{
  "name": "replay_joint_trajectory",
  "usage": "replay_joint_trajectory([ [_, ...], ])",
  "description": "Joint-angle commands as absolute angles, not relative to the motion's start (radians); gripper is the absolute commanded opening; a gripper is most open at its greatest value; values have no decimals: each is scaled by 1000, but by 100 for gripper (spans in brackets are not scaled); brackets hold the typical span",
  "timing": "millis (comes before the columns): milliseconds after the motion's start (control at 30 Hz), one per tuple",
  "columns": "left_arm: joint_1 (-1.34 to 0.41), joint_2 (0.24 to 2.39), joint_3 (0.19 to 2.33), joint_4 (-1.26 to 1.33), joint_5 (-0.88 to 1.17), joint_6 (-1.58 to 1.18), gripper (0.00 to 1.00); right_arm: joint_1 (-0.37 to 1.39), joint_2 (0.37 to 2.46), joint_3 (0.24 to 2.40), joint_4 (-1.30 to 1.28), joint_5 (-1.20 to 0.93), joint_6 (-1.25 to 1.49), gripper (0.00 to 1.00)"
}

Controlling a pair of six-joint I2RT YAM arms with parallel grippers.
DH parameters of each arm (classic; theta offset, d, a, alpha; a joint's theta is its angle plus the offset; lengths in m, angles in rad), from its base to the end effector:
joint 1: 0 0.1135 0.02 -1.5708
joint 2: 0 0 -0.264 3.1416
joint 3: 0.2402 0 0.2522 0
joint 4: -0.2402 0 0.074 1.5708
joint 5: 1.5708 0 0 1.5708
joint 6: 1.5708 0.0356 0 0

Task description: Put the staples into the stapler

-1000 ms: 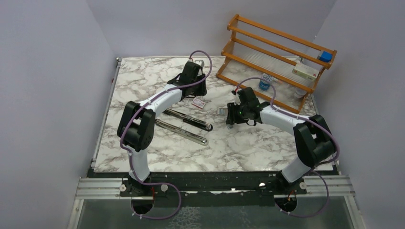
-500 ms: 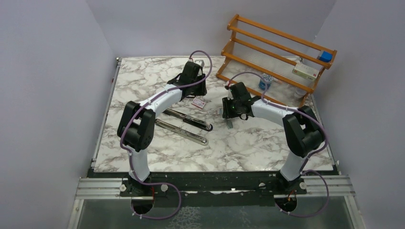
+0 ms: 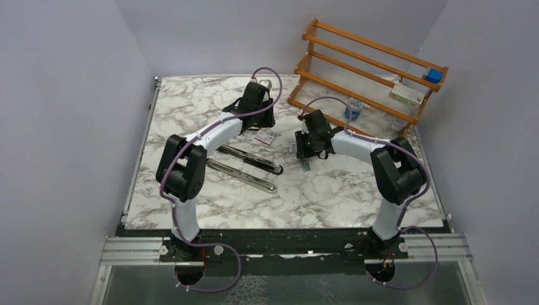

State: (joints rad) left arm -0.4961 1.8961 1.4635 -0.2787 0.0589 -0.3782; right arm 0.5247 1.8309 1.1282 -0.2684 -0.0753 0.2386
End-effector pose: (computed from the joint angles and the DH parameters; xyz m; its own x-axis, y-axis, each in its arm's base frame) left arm 0.3815 -0.2089 0.2439 -0.7235 -0.0275 -0.6898 0.2661 0.9109 -0.3154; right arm 0.3236 0.1904 0.1657 -0.8210 -0.2029 -0.5337 -0.3522 0.9156 0.1937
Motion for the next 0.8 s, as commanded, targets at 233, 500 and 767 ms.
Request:
replay_joint_trajectory([
  [233,-486,1887,1459,-267,63,-376,34,538,1852,1157,-296,-79,225,32],
  [500,-486,1890,1461,-269,69,-377,34,538,1849,1166,-298,-80,223,22],
  [767,-485,1890,1462,-269,69,-377,34,540,1827,1167,-290,-98,226,17],
])
